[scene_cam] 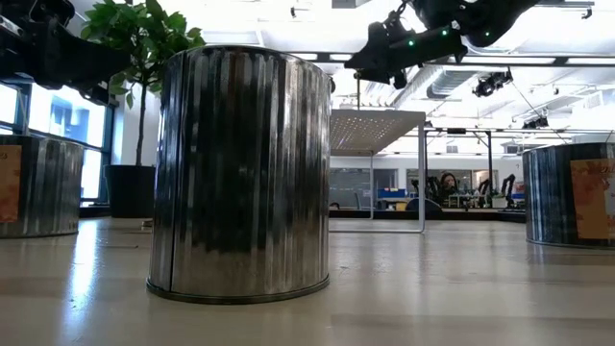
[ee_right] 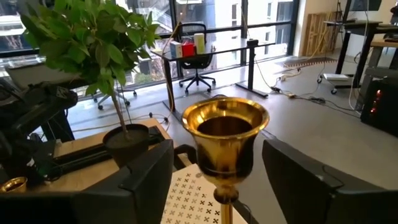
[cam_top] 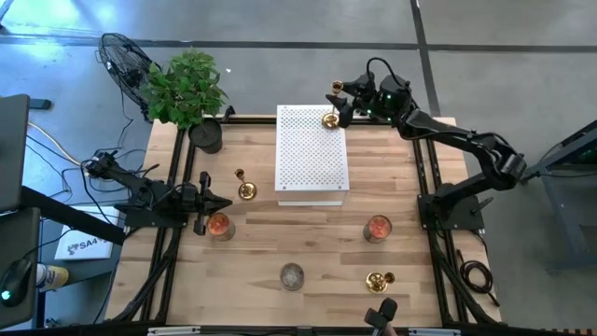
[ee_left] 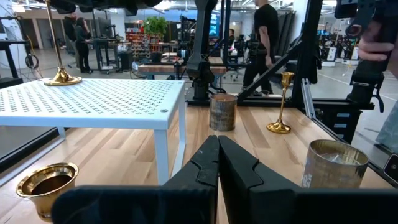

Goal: Pick & Place candle stick holders
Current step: Put the left orange scented candle on the shelf

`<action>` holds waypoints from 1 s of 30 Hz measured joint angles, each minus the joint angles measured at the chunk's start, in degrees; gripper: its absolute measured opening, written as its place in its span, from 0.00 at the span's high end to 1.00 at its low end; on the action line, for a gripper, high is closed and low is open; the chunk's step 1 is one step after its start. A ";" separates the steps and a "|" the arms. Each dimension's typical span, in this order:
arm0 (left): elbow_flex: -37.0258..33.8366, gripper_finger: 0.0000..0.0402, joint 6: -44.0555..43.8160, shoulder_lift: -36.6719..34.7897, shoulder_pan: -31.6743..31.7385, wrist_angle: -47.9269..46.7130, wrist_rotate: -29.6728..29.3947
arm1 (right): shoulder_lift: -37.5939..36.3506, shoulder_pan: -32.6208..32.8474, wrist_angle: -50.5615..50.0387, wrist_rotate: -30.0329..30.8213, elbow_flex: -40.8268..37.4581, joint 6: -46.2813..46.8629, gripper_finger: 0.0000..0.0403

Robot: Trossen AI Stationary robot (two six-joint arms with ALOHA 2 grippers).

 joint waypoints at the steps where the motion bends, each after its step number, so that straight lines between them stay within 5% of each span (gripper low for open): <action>1: 0.01 1.00 0.00 -0.01 0.01 -0.01 0.01 | 0.00 0.00 -0.09 -0.01 0.00 -0.01 0.40; 8: 0.00 1.00 0.00 0.00 0.01 -0.01 -0.01 | -3.25 0.00 -5.13 1.05 0.00 -2.63 0.40; 20: -0.01 1.00 0.00 0.00 0.01 -0.01 0.01 | -18.00 0.11 -30.87 5.68 0.09 -5.84 0.40; 30: 0.00 1.00 0.00 -0.02 0.00 -0.01 0.01 | -29.45 0.11 -54.53 2.91 0.09 -4.08 0.40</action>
